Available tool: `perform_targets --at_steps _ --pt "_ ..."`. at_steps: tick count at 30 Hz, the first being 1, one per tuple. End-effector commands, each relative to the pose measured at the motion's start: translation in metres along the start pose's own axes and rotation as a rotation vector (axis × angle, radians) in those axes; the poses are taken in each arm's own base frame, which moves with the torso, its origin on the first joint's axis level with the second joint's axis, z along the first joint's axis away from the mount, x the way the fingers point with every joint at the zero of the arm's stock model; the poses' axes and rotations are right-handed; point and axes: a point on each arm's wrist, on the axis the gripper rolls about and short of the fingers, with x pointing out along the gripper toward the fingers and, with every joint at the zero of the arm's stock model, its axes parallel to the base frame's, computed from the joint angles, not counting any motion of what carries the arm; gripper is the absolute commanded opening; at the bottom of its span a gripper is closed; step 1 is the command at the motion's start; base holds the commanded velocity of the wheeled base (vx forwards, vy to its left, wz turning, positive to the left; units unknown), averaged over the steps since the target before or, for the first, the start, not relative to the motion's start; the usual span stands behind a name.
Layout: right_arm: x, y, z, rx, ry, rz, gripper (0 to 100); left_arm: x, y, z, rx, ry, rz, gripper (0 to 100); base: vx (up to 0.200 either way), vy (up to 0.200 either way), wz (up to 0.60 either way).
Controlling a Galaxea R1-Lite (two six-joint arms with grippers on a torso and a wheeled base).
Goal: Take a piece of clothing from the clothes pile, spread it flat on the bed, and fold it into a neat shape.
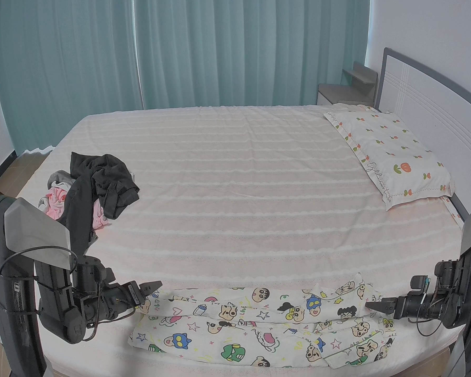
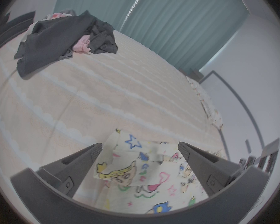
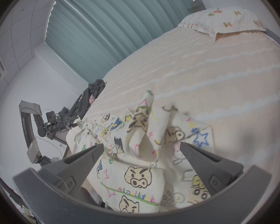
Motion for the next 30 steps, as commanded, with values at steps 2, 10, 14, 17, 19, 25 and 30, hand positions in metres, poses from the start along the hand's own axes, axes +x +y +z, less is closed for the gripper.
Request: perform_targets --at_steps 2,10,14,17,19,25,30 --pt "-0.014 0.009 0.015 -0.020 -0.082 -0.005 100 -0.014 -0.018 0.020 -0.079 -0.087 -0.083 100 0.000 0.000 0.00" --pt "0.015 0.028 0.014 -0.036 -0.022 -0.002 100 -0.013 -0.019 0.020 -0.104 -0.028 -0.154 100 0.000 0.000 0.00" --pt "0.036 0.040 0.023 -0.011 -0.043 0.011 100 -0.013 -0.019 0.020 -0.103 -0.026 -0.160 100 0.000 0.000 0.00" --pt "0.046 0.043 0.026 -0.009 -0.057 -0.004 100 -0.013 -0.019 0.020 -0.103 -0.024 -0.160 100 0.000 0.000 0.00" --pt "0.053 0.041 0.026 -0.014 -0.059 -0.016 100 -0.014 -0.019 0.020 -0.104 -0.023 -0.160 100 0.000 0.000 0.00" --pt "0.059 0.036 0.022 -0.006 -0.043 -0.024 100 -0.014 -0.020 0.018 -0.103 -0.016 -0.159 100 0.000 0.000 0.00" --pt "0.065 0.031 0.014 0.005 -0.007 -0.033 100 -0.014 -0.019 0.017 -0.103 -0.009 -0.159 100 0.000 0.000 0.00"
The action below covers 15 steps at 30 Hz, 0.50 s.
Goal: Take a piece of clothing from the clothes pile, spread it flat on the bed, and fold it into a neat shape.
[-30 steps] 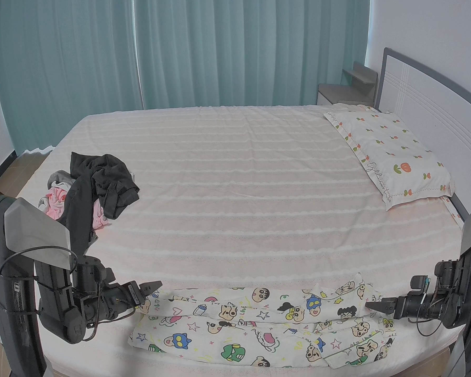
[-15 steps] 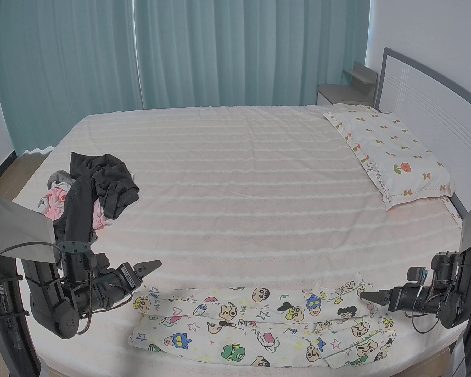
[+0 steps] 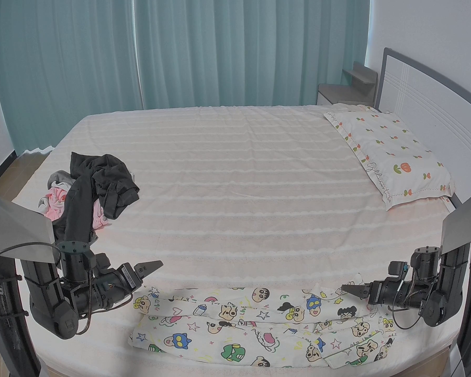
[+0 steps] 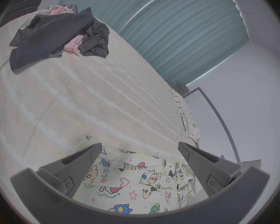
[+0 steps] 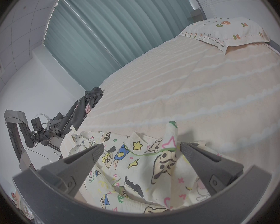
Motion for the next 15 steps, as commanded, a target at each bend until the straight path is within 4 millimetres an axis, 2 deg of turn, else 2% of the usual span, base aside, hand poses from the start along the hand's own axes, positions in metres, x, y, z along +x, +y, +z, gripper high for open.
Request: perform_targets --at_steps 1,2,3,7,11,15 --pt "0.007 -0.005 -0.009 0.005 0.031 -0.005 100 0.000 0.001 -0.001 -0.003 0.007 0.002 100 0.000 0.000 0.00" --pt "0.008 -0.005 -0.010 0.003 0.036 -0.005 100 0.000 0.001 -0.001 -0.003 0.007 0.002 100 0.000 0.000 0.00" --pt "0.009 -0.006 -0.012 0.005 0.042 -0.006 0 0.000 0.001 -0.001 -0.003 0.007 0.002 100 0.000 0.000 0.00" --pt "0.007 -0.009 -0.012 0.015 0.039 -0.017 0 0.000 0.001 -0.002 -0.004 0.008 0.003 100 0.000 0.000 0.00" --pt "-0.002 -0.013 -0.014 0.035 0.045 -0.042 0 0.000 0.001 -0.002 -0.004 0.008 0.003 100 0.000 0.000 0.00" --pt "-0.018 -0.010 -0.025 -0.010 0.096 -0.060 0 0.000 0.001 -0.002 -0.004 0.011 0.004 100 0.000 0.000 0.00"
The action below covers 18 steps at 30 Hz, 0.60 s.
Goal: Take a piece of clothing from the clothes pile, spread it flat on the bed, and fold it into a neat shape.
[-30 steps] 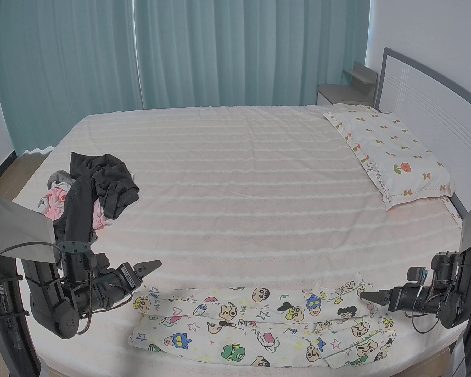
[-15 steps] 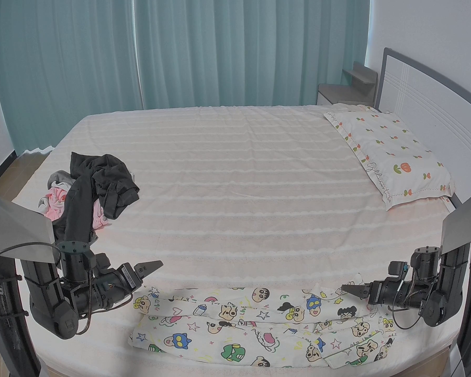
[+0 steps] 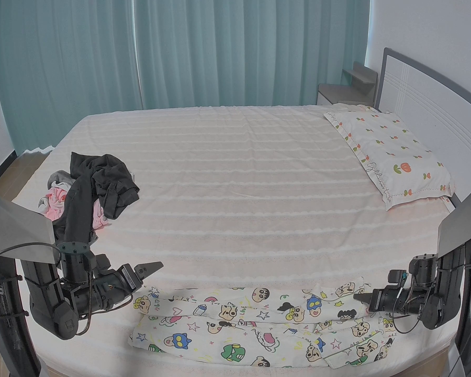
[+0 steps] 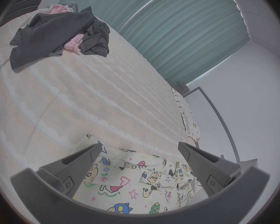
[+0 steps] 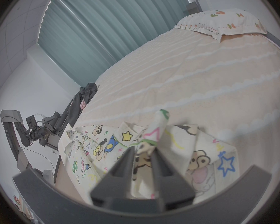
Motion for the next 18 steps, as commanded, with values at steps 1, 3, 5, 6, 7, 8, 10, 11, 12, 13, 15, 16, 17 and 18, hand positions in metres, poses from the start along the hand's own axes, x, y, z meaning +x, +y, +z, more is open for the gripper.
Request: perform_targets --at_steps 1,3,5,6,7,8,10,11,12,13,15,16,17,18 --pt "-0.017 0.002 -0.012 -0.042 0.042 -0.021 0 0.000 0.001 -0.001 -0.002 0.003 0.002 100 0.000 0.000 0.00" --pt "-0.024 0.002 -0.016 -0.066 0.062 -0.027 0 0.000 0.001 -0.001 -0.002 0.004 0.003 100 0.000 0.000 0.00" --pt "-0.029 0.003 -0.017 -0.099 0.064 -0.030 0 0.000 0.000 -0.001 -0.001 0.004 0.002 100 0.000 0.000 0.00" --pt "-0.030 0.003 -0.016 -0.109 0.058 -0.032 0 0.000 0.000 -0.001 -0.001 0.004 0.002 100 0.000 0.000 0.00" --pt "-0.030 0.003 -0.016 -0.109 0.058 -0.032 0 0.000 0.000 -0.001 -0.001 0.004 0.002 100 0.000 0.000 0.00" --pt "-0.031 0.003 -0.014 -0.118 0.048 -0.036 0 0.000 0.001 -0.001 -0.002 0.005 0.003 100 0.000 0.000 0.00" --pt "-0.034 0.001 -0.012 -0.115 0.035 -0.046 0 0.000 0.001 -0.001 -0.002 0.005 0.003 100 0.000 0.000 0.00" --pt "-0.035 0.001 -0.011 -0.116 0.028 -0.048 0 0.000 0.001 -0.001 -0.002 0.006 0.004 100 0.000 0.000 0.00" --pt "-0.036 0.001 -0.009 -0.120 0.019 -0.049 0 0.000 0.001 -0.002 -0.003 0.007 0.005 100 0.000 0.000 0.00" --pt "-0.036 0.001 -0.009 -0.119 0.022 -0.049 0 0.000 0.001 -0.002 -0.003 0.007 0.005 100 0.000 0.000 0.00" --pt "-0.038 0.002 -0.010 -0.109 0.040 -0.051 0 0.000 0.001 -0.002 -0.003 0.008 0.006 100 0.000 0.000 0.00" --pt "-0.038 0.002 -0.010 -0.109 0.040 -0.051 0 0.000 0.001 -0.002 -0.003 0.008 0.006 100 0.000 0.000 0.00" --pt "-0.039 0.004 -0.012 -0.106 0.063 -0.049 0 0.000 0.001 -0.002 -0.003 0.007 0.005 100 0.000 0.000 0.00" --pt "-0.039 0.005 -0.012 -0.107 0.069 -0.047 0 0.000 0.001 -0.002 -0.003 0.007 0.005 100 0.000 0.000 0.00"
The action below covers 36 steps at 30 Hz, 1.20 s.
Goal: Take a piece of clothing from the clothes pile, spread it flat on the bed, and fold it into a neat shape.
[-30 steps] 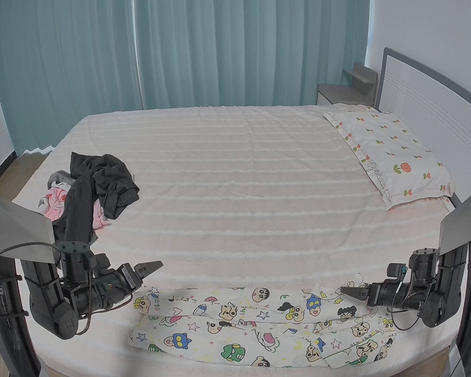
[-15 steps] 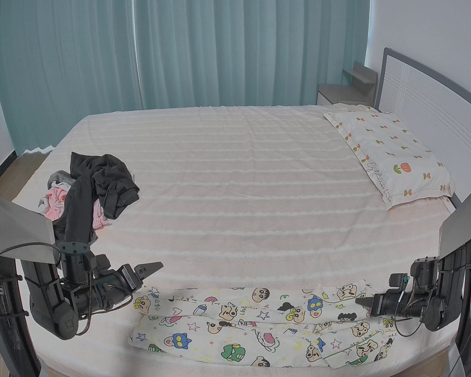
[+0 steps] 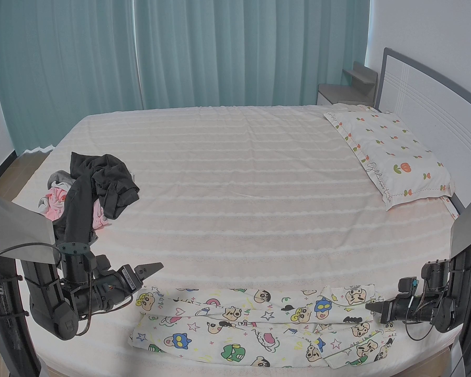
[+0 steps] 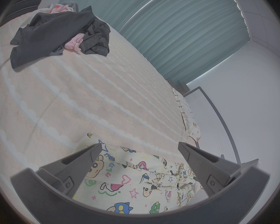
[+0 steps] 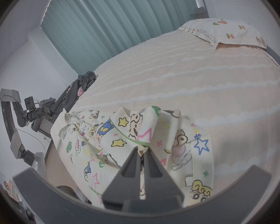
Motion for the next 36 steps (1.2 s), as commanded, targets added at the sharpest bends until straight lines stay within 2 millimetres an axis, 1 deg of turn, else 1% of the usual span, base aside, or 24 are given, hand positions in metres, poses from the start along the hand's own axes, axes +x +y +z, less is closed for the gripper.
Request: perform_targets --at_steps 1,6,7,11,15,18,19,20,23,24,25,27,29,30,31,33,34,36 --pt "-0.006 0.005 0.000 -0.004 0.011 0.004 0 0.000 0.000 0.000 -0.001 0.001 0.001 100 0.000 0.000 0.00" --pt "-0.005 0.004 -0.002 -0.002 0.018 0.003 0 0.000 0.001 -0.001 -0.001 0.002 0.002 100 0.000 0.000 0.00" --pt "-0.005 0.004 -0.002 0.001 0.019 0.002 100 0.000 0.001 -0.001 -0.001 0.002 0.002 100 0.000 0.000 0.00" --pt "-0.010 0.002 0.003 -0.002 -0.016 -0.012 100 0.000 0.001 -0.001 -0.001 0.002 0.002 100 0.000 0.000 0.00" --pt "-0.023 0.002 0.019 -0.034 -0.122 -0.031 100 0.000 0.001 -0.001 -0.001 0.002 0.002 100 0.000 0.000 0.00" --pt "-0.033 0.007 0.031 -0.078 -0.202 -0.032 100 0.000 0.001 -0.001 -0.001 0.002 0.002 100 0.000 0.000 0.00" --pt "-0.033 0.007 0.031 -0.078 -0.202 -0.032 100 0.000 0.001 -0.001 -0.001 0.002 0.002 100 0.000 0.000 0.00" --pt "-0.032 0.011 0.038 -0.106 -0.230 -0.020 100 0.000 0.001 -0.001 -0.001 0.002 0.002 100 0.000 0.000 0.00" --pt "-0.020 0.018 0.048 -0.152 -0.245 0.013 100 0.000 0.001 -0.001 -0.001 0.002 0.002 100 0.000 0.000 0.00" --pt "-0.006 0.025 0.055 -0.176 -0.232 0.017 100 0.000 0.001 -0.001 -0.001 0.002 0.002 100 0.000 0.000 0.00" --pt "-0.004 0.025 0.056 -0.178 -0.232 0.016 100 0.000 0.001 -0.001 -0.001 0.002 0.002 100 0.000 0.000 0.00" --pt "0.026 0.040 0.068 -0.207 -0.166 -0.013 100 0.000 0.001 -0.001 -0.002 0.003 0.003 100 0.000 0.000 0.00" --pt "0.029 0.042 0.069 -0.210 -0.158 -0.013 100 0.000 0.001 -0.001 -0.002 0.005 0.004 100 0.000 0.000 0.00" --pt "0.046 0.052 0.074 -0.226 -0.105 0.000 100 0.000 0.000 -0.001 -0.001 0.005 0.002 100 0.000 0.000 0.00" --pt "0.056 0.057 0.077 -0.234 -0.078 0.012 100 0.000 0.000 -0.001 -0.001 0.005 0.002 100 0.000 0.000 0.00" --pt "0.067 0.061 0.078 -0.238 -0.044 0.021 100 0.000 0.000 -0.001 -0.001 0.005 0.002 100 0.000 0.000 0.00" --pt "0.078 0.065 0.080 -0.244 -0.016 0.024 100 0.000 0.000 -0.001 -0.001 0.005 0.002 100 0.000 0.000 0.00" --pt "0.083 0.067 0.081 -0.247 -0.003 0.026 100 0.000 0.001 -0.001 -0.002 0.003 0.003 100 0.000 0.000 0.00"
